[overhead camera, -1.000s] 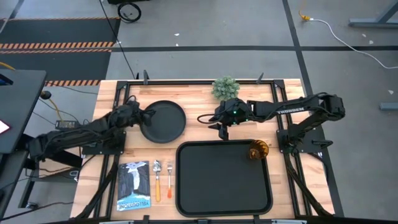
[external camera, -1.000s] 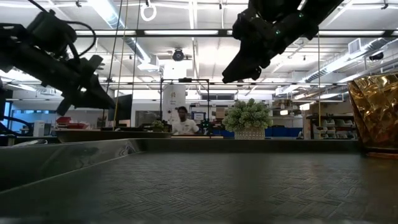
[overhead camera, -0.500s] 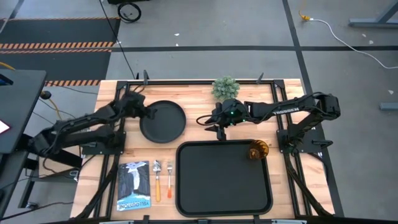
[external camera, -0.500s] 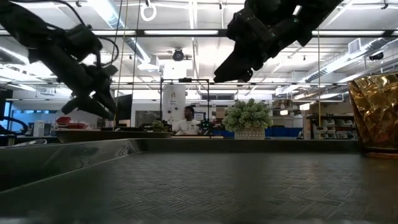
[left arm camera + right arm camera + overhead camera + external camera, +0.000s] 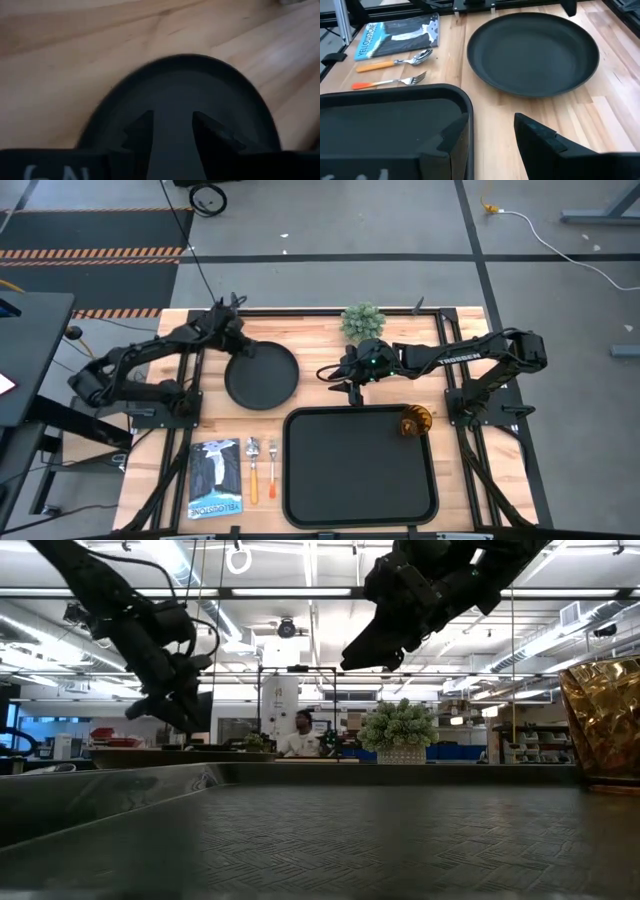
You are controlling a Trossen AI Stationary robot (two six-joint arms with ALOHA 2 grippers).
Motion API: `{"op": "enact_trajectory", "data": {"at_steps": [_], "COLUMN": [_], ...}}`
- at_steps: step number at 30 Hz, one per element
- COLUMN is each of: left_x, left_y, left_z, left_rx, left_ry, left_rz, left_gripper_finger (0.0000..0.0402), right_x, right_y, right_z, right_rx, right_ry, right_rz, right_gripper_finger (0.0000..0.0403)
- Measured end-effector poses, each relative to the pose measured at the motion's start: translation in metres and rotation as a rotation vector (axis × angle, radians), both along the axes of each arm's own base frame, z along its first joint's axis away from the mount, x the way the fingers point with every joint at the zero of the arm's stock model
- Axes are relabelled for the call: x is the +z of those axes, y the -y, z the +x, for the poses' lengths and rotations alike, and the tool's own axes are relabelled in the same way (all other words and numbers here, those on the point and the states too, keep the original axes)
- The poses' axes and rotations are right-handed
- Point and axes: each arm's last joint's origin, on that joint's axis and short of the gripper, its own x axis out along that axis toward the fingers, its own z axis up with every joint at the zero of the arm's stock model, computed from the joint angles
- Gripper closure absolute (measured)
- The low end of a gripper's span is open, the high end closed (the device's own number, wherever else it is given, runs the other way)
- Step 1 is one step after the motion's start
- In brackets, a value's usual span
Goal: Pick and place plate/cup/fork/spoon on tray
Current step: Put the black plate on the black tray at the bottom of the brown glass
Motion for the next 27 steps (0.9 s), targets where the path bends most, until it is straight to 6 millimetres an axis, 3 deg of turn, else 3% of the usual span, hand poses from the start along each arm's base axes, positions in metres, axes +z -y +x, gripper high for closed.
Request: {"op": "enact_trajectory", "data": {"at_steps": [12,20,27], "left_x": [-0.007,-0.003,-0.016], "left_y": [-0.039,-0.047,-0.048], "left_z": [-0.005,-0.016,-0.018], "left_rx": [-0.069,-0.142,-0.176], "left_ry": [-0.152,-0.228,-0.308], "left_rz": [-0.113,-0.099,-0.149], "left_gripper_finger": [0.0255,0.0255,0.0255], "right_x": [0.000,0.000,0.001], "right_y": [-0.001,-0.001,-0.001], "right_z": [0.000,0.000,0.000], "right_rx": [-0.006,-0.007,-0.010], "right_ry": [-0.001,-0.001,0.006], "right_rz": [0.016,0.016,0.022], "right_gripper_finger": [0.0241,0.0241,0.0241]}}
